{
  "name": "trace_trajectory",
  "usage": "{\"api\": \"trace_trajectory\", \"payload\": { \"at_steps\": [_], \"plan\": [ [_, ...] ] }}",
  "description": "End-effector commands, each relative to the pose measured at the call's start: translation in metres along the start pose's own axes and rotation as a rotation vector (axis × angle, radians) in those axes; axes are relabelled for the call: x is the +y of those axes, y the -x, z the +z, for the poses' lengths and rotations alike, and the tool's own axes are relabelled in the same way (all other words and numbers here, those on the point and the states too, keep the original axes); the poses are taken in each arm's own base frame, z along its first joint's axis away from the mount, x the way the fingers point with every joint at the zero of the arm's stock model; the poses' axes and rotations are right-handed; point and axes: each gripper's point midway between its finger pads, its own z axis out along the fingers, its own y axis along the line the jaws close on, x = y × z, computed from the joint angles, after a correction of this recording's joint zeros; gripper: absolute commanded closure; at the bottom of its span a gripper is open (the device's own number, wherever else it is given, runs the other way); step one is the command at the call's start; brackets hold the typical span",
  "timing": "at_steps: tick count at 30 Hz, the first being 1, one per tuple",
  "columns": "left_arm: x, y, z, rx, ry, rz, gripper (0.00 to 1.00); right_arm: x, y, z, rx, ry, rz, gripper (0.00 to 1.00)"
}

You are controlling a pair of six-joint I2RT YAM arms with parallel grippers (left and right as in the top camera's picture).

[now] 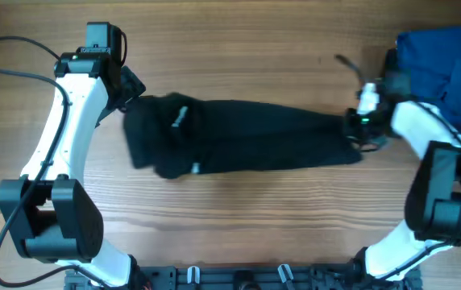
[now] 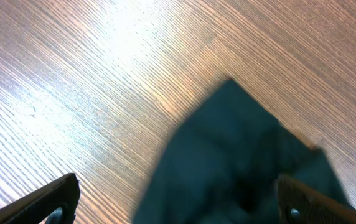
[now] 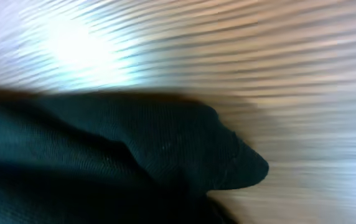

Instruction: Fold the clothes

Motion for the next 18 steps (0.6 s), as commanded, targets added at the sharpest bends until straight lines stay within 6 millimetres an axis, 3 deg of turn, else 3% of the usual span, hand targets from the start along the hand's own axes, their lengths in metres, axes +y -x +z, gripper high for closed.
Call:
{"api": "trace_trajectory", "payload": {
  "at_steps": [1,6,12,14,15,18],
  "plan": [
    [0.001,0.004,-0.007,-0.019,-0.009,-0.017,0.0,-0.002,0.017,-0.011,-0.016,0.043,-0.044,0.96],
    [0.002,0.003,-0.007,-0.016,-0.006,-0.015,0.0,0.032,0.022,-0.028,-0.036,0.098,-0.073,0.96],
    [0.001,0.003,-0.007,-0.018,-0.008,-0.016,0.0,0.11,-0.002,-0.06,-0.041,0.208,-0.198,0.96],
    [0.001,0.003,-0.007,-0.018,-0.007,-0.016,0.0,0.127,-0.011,-0.06,-0.029,0.212,-0.221,0.96],
    [0.002,0.003,-0.007,-0.016,-0.006,-0.015,0.0,0.147,-0.023,-0.056,-0.008,0.224,-0.253,0.96],
    [0.002,0.003,-0.007,-0.016,-0.006,-0.015,0.0,0.17,-0.032,-0.046,-0.013,0.181,-0.276,0.96]
  ]
}}
